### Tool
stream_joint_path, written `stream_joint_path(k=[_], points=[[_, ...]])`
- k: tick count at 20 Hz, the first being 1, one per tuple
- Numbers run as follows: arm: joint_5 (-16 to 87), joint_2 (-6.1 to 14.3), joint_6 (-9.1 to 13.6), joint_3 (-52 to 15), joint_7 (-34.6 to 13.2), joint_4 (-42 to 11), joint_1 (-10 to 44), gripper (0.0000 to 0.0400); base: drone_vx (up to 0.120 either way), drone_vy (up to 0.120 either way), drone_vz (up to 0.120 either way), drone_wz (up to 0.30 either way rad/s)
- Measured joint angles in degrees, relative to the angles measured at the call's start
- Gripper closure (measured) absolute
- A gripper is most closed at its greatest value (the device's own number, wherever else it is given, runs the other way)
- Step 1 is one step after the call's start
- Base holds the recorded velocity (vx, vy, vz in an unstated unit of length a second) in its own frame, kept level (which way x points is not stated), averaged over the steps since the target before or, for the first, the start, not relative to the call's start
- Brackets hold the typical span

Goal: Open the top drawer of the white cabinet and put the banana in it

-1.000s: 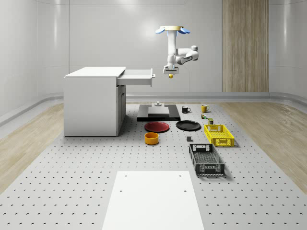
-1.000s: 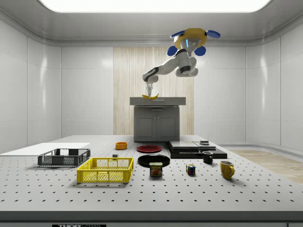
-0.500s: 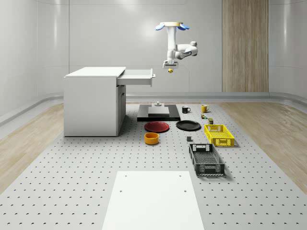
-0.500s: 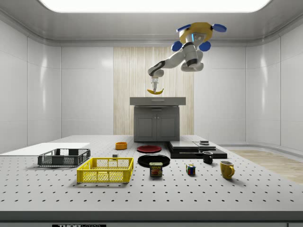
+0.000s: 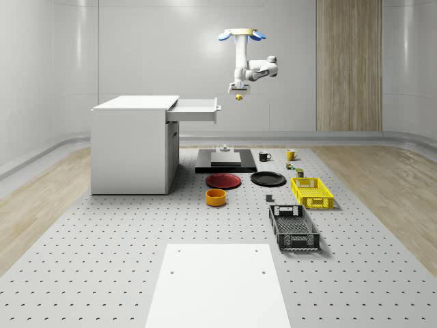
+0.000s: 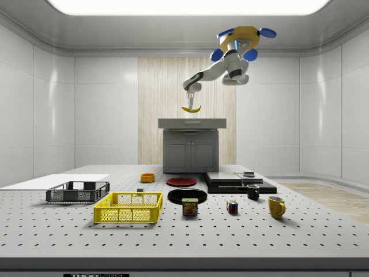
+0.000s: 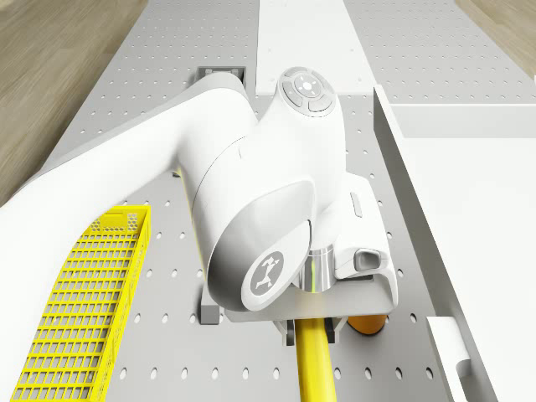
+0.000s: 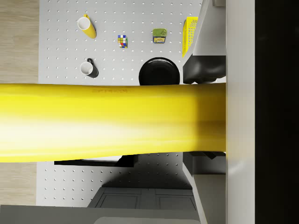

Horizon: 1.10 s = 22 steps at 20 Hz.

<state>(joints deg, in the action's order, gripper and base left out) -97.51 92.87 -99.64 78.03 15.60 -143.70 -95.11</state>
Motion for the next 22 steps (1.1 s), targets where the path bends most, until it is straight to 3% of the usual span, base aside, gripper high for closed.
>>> stream_joint_path(k=[22], points=[[0.0,0.0,0.0,0.0,0.0,0.0,0.0,0.0210,0.000,-0.120,0.000,0.000]])
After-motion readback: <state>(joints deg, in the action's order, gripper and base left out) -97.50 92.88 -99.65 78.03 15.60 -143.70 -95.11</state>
